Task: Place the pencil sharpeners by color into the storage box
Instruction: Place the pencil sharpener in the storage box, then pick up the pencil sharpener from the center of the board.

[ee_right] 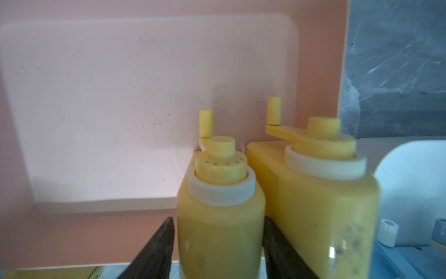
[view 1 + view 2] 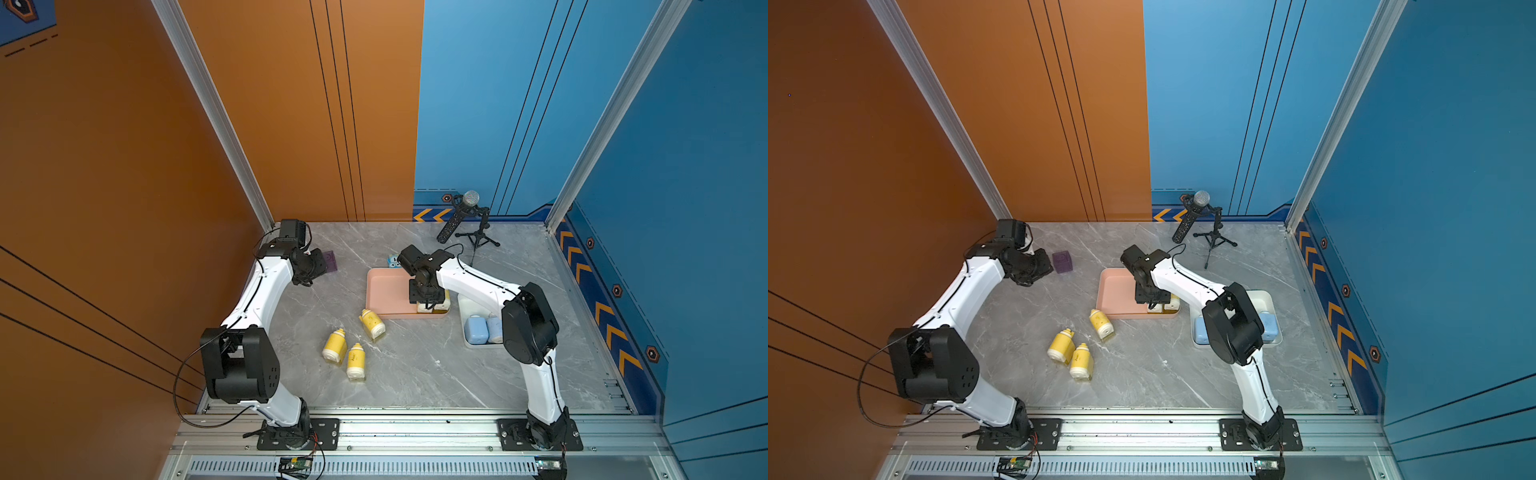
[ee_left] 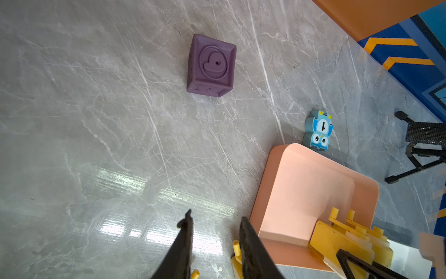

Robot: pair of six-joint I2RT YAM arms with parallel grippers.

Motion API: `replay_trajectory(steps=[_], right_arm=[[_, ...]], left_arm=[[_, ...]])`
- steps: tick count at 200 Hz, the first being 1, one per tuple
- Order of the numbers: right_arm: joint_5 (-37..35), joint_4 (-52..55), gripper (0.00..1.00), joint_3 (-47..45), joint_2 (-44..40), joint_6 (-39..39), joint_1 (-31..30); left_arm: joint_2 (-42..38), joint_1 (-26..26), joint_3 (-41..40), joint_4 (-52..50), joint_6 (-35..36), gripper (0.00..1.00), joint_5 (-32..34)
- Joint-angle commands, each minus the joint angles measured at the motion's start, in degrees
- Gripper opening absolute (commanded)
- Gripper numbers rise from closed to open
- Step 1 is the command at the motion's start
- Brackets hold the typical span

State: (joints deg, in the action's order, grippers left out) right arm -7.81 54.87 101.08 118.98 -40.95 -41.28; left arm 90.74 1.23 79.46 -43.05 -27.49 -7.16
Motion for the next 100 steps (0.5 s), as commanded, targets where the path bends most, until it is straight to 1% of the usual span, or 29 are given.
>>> replay_trajectory(steps=[1, 53, 79, 100], right_arm=[[-2.5, 1.6, 0.59, 0.9, -4.2, -0.4, -0.7], [-4.2, 2.1, 0.59, 0.2, -7.6, 0.3, -2.7], [-6.4, 2.1, 0.59, -2.0, -11.7, 1.3, -4.0], [-7.7, 2.0, 0.59, -5.6, -16.1, 2.1, -4.4]], left_arm=[[-1.3, 0.5, -0.8, -0.1, -0.2, 0.34, -0.8], [-1.5, 0.5, -0.8, -0.1, -0.3, 0.34, -0.9], [-1.6, 0.5, -0.8, -0.1, -0.4, 0.34, -1.0], [-1.5, 0.3, -0.8, -0.1, -0.4, 0.34, -0.9]])
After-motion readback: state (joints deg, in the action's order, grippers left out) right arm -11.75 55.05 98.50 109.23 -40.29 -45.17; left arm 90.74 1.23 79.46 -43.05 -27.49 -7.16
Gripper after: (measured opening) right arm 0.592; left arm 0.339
